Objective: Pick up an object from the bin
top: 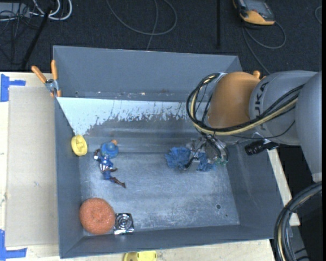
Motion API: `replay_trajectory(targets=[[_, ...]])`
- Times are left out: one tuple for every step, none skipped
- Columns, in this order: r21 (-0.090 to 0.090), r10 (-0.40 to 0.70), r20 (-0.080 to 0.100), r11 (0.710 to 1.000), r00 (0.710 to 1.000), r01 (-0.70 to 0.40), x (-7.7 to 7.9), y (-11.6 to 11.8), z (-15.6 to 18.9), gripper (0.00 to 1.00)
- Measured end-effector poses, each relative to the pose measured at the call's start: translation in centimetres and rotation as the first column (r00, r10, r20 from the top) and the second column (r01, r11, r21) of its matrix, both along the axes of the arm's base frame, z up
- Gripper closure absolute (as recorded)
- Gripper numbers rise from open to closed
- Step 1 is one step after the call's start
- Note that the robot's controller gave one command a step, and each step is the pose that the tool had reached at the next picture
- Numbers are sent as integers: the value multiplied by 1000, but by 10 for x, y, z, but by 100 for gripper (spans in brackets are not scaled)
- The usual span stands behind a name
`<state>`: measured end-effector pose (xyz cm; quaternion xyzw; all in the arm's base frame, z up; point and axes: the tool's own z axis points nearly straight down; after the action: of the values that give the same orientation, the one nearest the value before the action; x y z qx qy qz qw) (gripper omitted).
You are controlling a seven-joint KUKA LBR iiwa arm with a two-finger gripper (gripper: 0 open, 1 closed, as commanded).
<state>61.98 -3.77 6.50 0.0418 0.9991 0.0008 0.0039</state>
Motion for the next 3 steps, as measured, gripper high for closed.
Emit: replay_trajectory(targets=[[0,-2,-1,1000,1000,2,-1,0,1,100],[0,-2,-3,1000,1000,2,-1,0,3,100],[0,-2,-8,1000,1000,2,-2,0,9,100]])
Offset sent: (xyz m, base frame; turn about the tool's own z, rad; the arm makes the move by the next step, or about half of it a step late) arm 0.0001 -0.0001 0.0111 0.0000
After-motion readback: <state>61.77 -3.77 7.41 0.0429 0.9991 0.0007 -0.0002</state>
